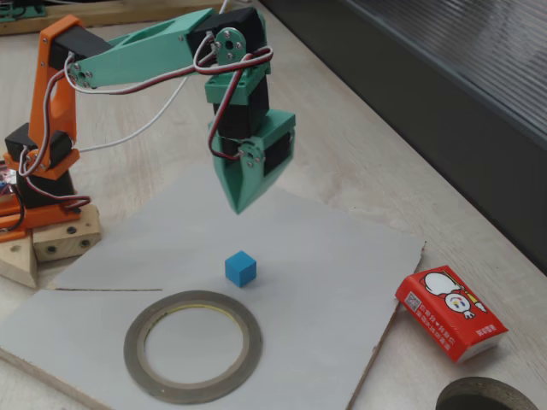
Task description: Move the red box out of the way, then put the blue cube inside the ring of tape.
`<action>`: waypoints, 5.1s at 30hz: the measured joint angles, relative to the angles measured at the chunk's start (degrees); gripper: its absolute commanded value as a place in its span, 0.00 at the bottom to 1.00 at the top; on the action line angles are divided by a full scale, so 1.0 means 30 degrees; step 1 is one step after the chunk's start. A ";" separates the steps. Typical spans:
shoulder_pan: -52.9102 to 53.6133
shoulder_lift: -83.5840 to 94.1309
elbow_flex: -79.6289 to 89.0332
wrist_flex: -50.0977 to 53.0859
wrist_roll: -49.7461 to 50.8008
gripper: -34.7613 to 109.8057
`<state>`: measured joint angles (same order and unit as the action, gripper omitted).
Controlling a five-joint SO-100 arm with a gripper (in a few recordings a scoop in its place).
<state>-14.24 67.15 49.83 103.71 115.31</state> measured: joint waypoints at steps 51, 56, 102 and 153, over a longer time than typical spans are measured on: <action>0.4043 -0.2461 -0.0059 0.0557 0.0117 0.24; 0.4014 -0.2520 -0.0059 0.0557 0.0117 0.24; 0.2930 -0.2666 -0.0059 0.3428 0.0117 0.52; 0.2227 -0.2666 -0.0703 0.2959 0.0117 0.52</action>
<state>-7.56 59.15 47.72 112.59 115.66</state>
